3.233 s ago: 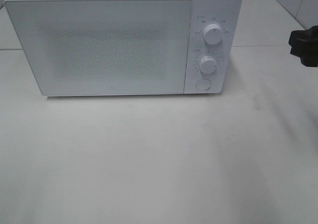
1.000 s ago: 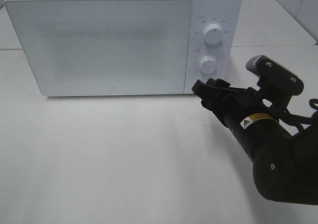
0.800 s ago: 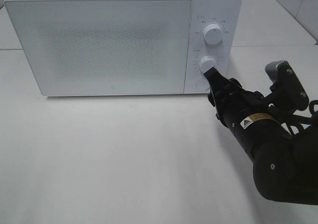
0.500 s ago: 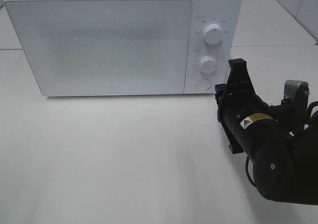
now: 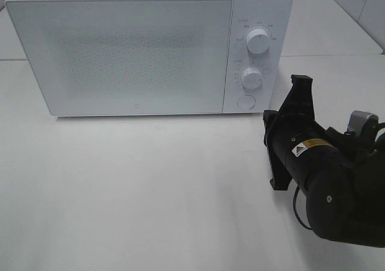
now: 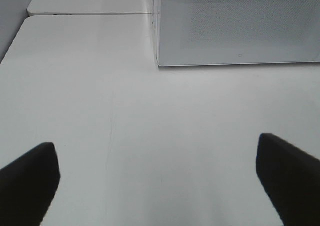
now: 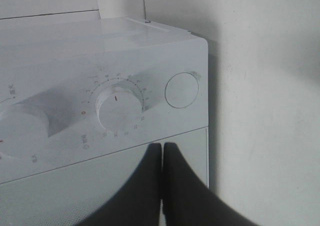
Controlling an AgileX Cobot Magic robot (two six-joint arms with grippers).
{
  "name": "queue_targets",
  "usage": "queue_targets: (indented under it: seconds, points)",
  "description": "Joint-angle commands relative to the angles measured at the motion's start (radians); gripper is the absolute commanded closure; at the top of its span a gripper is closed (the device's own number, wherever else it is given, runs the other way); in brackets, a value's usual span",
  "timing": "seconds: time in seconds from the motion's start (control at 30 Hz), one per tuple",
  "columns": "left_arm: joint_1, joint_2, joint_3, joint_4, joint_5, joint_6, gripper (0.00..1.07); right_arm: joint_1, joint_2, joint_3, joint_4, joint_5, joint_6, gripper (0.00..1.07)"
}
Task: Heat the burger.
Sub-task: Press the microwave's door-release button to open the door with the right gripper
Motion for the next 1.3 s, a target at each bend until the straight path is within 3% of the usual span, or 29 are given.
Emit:
queue_targets:
  seconds: [0.03,0.97,1.3]
  points:
    - [0.004,-0.021,0.003,-0.005,-0.007,-0.004,0.07,-0.014,0.016,-0.025,-0.005,0.016,-0.016,1.07]
    - [0.004,-0.021,0.003,-0.005,-0.007,-0.004,0.07,-0.206,0.26,-0.347,-0.141,0.178,-0.099,1.07]
    - [0.004,-0.021,0.003,-0.005,-0.007,-0.004,0.07,-0.227,0.288,-0.377,-0.15,0.212,-0.103,1.07]
